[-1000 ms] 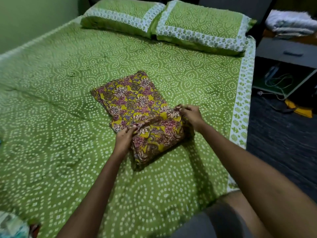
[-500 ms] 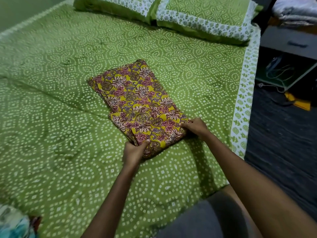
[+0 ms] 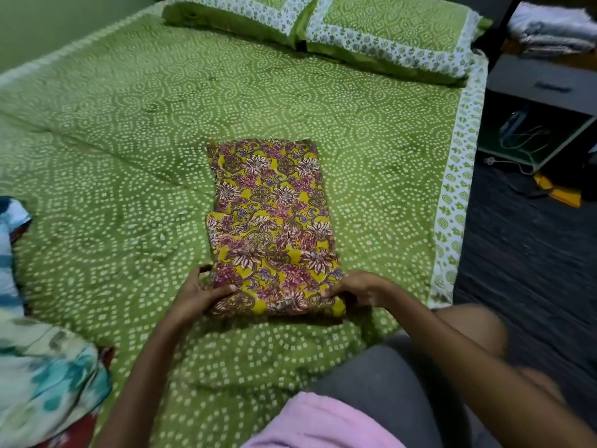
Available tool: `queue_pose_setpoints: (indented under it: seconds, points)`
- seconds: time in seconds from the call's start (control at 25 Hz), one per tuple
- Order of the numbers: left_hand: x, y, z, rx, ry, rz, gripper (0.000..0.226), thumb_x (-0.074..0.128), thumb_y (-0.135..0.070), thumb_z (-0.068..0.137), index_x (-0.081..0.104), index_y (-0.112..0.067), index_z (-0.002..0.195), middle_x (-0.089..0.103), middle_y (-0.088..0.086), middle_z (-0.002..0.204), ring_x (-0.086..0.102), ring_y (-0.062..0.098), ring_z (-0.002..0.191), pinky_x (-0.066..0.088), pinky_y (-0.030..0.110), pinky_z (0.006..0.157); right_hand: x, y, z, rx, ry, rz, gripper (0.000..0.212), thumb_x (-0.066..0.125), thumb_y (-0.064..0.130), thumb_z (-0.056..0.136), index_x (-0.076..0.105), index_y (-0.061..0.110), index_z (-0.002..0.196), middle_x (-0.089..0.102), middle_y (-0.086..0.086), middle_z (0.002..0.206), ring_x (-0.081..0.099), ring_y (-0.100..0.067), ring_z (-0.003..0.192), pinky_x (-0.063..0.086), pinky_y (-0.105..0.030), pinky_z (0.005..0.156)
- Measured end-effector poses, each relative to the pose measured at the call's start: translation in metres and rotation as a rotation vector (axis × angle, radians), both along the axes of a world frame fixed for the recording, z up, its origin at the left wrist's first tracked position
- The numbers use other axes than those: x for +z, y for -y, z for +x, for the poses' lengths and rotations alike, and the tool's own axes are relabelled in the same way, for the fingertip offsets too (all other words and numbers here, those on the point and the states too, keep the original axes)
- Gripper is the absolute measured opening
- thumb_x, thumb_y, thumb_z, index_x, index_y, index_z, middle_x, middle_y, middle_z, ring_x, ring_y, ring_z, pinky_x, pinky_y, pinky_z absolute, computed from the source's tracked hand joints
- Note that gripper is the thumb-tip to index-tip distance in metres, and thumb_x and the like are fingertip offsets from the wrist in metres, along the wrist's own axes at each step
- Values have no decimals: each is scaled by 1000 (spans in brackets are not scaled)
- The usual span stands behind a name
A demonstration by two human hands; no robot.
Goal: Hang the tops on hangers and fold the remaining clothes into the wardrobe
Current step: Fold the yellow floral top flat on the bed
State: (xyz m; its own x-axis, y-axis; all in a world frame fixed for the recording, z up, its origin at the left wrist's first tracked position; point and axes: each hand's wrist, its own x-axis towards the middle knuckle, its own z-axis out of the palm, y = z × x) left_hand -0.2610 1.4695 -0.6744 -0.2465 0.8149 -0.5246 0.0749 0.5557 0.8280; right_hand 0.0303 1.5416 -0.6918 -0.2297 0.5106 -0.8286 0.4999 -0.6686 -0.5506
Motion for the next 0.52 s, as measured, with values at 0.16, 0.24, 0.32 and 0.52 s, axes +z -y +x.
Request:
queue_pose_setpoints:
  seconds: [0.16, 0.24, 0.32, 0.52]
  points:
    - [-4, 47, -15, -14, -40, 18, 41, 67, -4, 82, 46, -15, 115, 62, 18, 105, 62, 24, 81, 54, 22, 57, 3, 20, 0, 39, 120, 196, 18, 76, 16, 76, 61, 6, 73, 67, -7, 70, 64, -21, 62, 55, -30, 57]
    - [-9, 46, -15, -45, -254, 105, 34, 69, -15, 83, 53, -13, 114, 60, 15, 110, 60, 26, 95, 50, 28, 74, 0, 19, -2, -98, 236, 565, 25, 79, 20, 73, 61, 9, 87, 66, -6, 88, 62, -20, 78, 54, -32, 71]
    - [-12, 36, -15, -79, -499, 168, 44, 70, -32, 83, 58, -9, 118, 54, 13, 118, 54, 27, 108, 44, 33, 90, 1, 19, -10, -19, 208, 789, 44, 79, 21, 74, 59, 13, 112, 56, -4, 112, 55, -18, 101, 48, -32, 87]
    - [-9, -2, -1, -338, -806, 81, 73, 63, -54, 81, 42, -17, 140, 15, 11, 155, 14, 29, 142, 12, 44, 114, -7, 18, -29, 211, 224, 759, 47, 75, 22, 77, 59, 9, 120, 61, -9, 116, 56, -19, 102, 42, -23, 81]
